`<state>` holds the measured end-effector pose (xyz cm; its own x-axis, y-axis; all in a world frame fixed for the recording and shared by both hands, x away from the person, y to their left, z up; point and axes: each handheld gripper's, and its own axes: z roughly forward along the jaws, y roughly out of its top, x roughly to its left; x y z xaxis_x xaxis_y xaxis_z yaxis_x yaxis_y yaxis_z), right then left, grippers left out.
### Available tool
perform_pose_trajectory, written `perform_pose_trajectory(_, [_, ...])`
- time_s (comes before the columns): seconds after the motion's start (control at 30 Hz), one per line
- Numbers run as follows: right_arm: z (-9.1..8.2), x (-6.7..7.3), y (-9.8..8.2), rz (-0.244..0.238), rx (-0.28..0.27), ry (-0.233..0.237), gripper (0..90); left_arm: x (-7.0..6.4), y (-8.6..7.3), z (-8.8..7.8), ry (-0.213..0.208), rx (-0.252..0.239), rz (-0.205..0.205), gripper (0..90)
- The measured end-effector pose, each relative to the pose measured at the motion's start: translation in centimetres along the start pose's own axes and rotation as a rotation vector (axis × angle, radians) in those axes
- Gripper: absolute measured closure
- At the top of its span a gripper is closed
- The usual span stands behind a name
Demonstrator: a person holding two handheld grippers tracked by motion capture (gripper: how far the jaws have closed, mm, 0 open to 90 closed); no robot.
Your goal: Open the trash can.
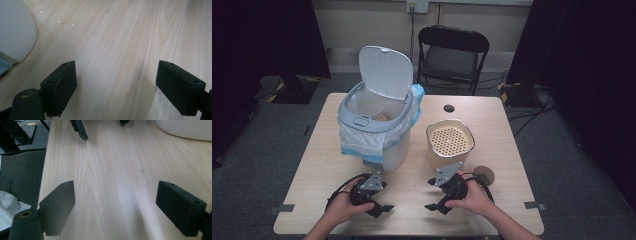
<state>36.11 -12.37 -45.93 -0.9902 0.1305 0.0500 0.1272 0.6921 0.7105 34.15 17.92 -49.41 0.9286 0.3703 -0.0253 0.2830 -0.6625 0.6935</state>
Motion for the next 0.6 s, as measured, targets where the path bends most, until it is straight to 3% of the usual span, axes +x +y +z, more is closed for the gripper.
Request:
perform_pose_trajectory(0.1, [-0.6,0.0,-0.1,-0.005,0.0,-0.007,15.4,0.1,-0.1,0.1,0.004,-0.006,0.017,15.9])
perform_pose_trajectory(0.6, [-3.5,-0.2,-0.5,0.005,-0.025,-0.037,15.4,0.0,-0.9,0.1,0.008,-0.066,0.002,14.3])
